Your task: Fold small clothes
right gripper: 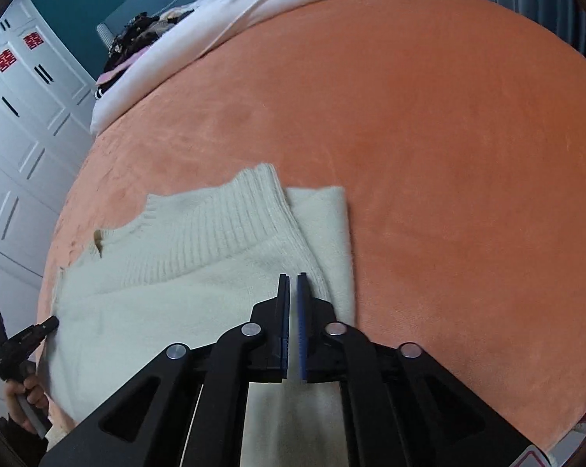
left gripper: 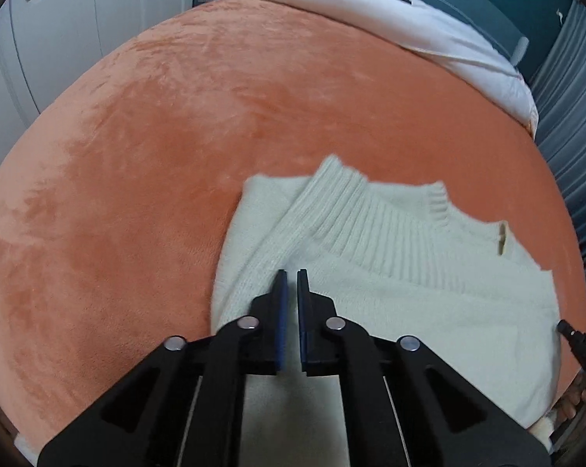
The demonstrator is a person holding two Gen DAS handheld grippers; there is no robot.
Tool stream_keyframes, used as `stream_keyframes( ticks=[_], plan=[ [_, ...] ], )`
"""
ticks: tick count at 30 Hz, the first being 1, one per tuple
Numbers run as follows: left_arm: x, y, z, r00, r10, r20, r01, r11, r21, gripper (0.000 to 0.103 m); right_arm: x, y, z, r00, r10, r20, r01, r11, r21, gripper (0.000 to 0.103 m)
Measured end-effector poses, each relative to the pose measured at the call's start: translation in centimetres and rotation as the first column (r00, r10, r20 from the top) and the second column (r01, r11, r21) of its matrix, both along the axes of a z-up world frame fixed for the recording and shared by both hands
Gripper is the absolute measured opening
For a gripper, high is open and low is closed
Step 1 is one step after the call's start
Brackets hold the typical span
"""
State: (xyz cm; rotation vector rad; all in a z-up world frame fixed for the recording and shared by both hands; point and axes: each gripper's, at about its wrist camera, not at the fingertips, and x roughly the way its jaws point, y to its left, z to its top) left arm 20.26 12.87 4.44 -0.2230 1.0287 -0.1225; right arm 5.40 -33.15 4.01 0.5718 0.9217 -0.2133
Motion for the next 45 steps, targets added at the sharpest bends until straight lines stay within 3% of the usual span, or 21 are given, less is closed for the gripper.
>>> stream_keyframes(
  ticks=[1, 2, 3, 5, 6, 7, 8, 9, 10, 14, 17, 18, 21, 24, 28, 31, 34, 37, 39, 43, 45],
  plan=[
    [0.2, -0.3, 0.8, 0.999, 0.015, 0.031, -0.015, 1.000, 0.002, 0.052, 0.4, 0.3, 0.9, 1.000, 0.006, 0.025, -0.006, 1.000, -0.012, 0.027],
    [0.8, -0.7, 1.5, 0.997, 0.037, 0.061, -0.039, 0.999, 0.027, 0.065, 0.9, 0.3, 1.2, 0.999, 0.015, 0.046, -0.014, 1.000, -0.017, 0.044],
    [1.6, -1.2, 1.8, 0.996, 0.050, 0.070, -0.053, 0.997, 0.050, 0.075, 1.6, 0.6, 1.5, 0.999, 0.011, 0.052, -0.010, 1.000, -0.025, 0.059],
    [4.0, -1.9, 0.6, 1.000, 0.025, -0.013, -0.024, 0.999, 0.026, 0.075, 4.2, 0.3, 0.9, 1.000, 0.011, 0.028, -0.010, 1.000, -0.024, 0.066],
    [5.4, -1.9, -0.6, 0.997, 0.024, -0.072, -0.023, 1.000, 0.013, 0.072, 5.2, 0.1, 0.2, 1.000, 0.008, -0.008, -0.008, 1.000, -0.020, 0.066],
    [6.2, -2.0, -1.7, 0.992, 0.023, -0.125, -0.022, 1.000, 0.009, 0.054, 6.1, -0.1, -0.5, 0.998, 0.001, -0.062, -0.002, 1.000, -0.019, 0.064],
    [6.7, -2.2, -2.5, 0.987, 0.026, -0.158, -0.022, 0.999, 0.027, 0.042, 7.2, 0.5, -1.1, 0.995, 0.003, -0.104, -0.006, 1.000, -0.025, 0.045],
    [6.8, -2.3, -2.4, 0.989, 0.014, -0.150, -0.011, 1.000, 0.025, 0.026, 7.6, 1.0, -0.9, 0.995, 0.035, -0.096, -0.038, 0.999, -0.027, 0.013],
    [6.8, -2.3, -2.1, 0.992, -0.002, -0.129, 0.005, 1.000, 0.017, 0.013, 8.1, 1.7, 0.0, 0.995, 0.078, -0.060, -0.079, 0.997, -0.013, 0.013],
    [7.3, -2.0, -2.3, 0.993, -0.031, -0.111, 0.041, 0.995, 0.092, 0.011, 6.3, 0.1, 3.3, 0.993, 0.064, 0.103, -0.060, 0.997, -0.039, 0.009],
    [8.0, -1.4, -3.6, 0.991, -0.009, -0.133, 0.018, 0.998, 0.068, 0.012, 7.1, -2.9, -2.9, 0.995, -0.012, -0.103, 0.011, 1.000, -0.009, 0.010],
    [8.1, -1.5, -3.6, 0.991, -0.004, -0.133, 0.014, 0.997, 0.074, 0.013, 6.8, -2.9, -3.6, 0.997, -0.009, -0.082, 0.009, 1.000, 0.002, 0.010],
    [7.7, -1.7, -2.7, 0.993, -0.015, -0.118, 0.027, 0.995, 0.097, 0.014, 6.4, -2.2, -1.1, 0.998, -0.025, -0.062, 0.025, 1.000, -0.010, 0.025],
    [4.3, -2.1, 0.4, 0.998, -0.048, -0.027, 0.052, 0.985, 0.162, 0.014, 4.4, 0.2, 2.5, 1.000, -0.023, 0.014, 0.024, 0.998, -0.063, 0.026],
    [-3.1, -3.2, 3.1, 0.994, -0.110, 0.025, 0.107, 0.990, 0.090, 0.022, 0.3, 5.9, 5.1, 0.988, 0.136, 0.068, -0.133, 0.990, -0.045, 0.026],
    [-7.2, -4.2, 1.6, 0.990, -0.137, -0.036, 0.137, 0.990, 0.023, 0.024, -1.9, 12.3, 4.0, 0.955, 0.292, 0.050, -0.293, 0.956, 0.022, 0.026],
    [-9.4, -4.3, -0.8, 0.982, -0.159, -0.102, 0.164, 0.985, 0.051, 0.025, -3.3, 16.3, 1.7, 0.924, 0.381, -0.015, -0.382, 0.924, -0.013, 0.019],
    [-9.8, -1.7, -0.9, 0.987, -0.118, -0.112, 0.121, 0.992, 0.024, 0.022, -5.3, 12.4, -0.7, 0.958, 0.263, -0.114, -0.273, 0.957, -0.094, 0.015],
    [-9.6, 0.1, -1.0, 0.989, -0.089, -0.117, 0.090, 0.996, 0.006, 0.016, -7.4, 7.5, -1.8, 0.983, 0.152, -0.104, -0.155, 0.988, -0.024, 0.000],
    [-9.6, 0.7, -1.6, 0.990, -0.073, -0.116, 0.072, 0.997, -0.016, 0.011, -10.0, 2.3, -3.3, 0.995, 0.064, -0.074, -0.053, 0.989, 0.139, 0.000],
    [-9.9, 0.0, -1.3, 0.991, -0.067, -0.114, 0.069, 0.997, 0.018, 0.011, -9.4, 3.3, -2.6, 0.992, 0.088, -0.092, -0.081, 0.994, 0.073, 0.002]
  ],
)
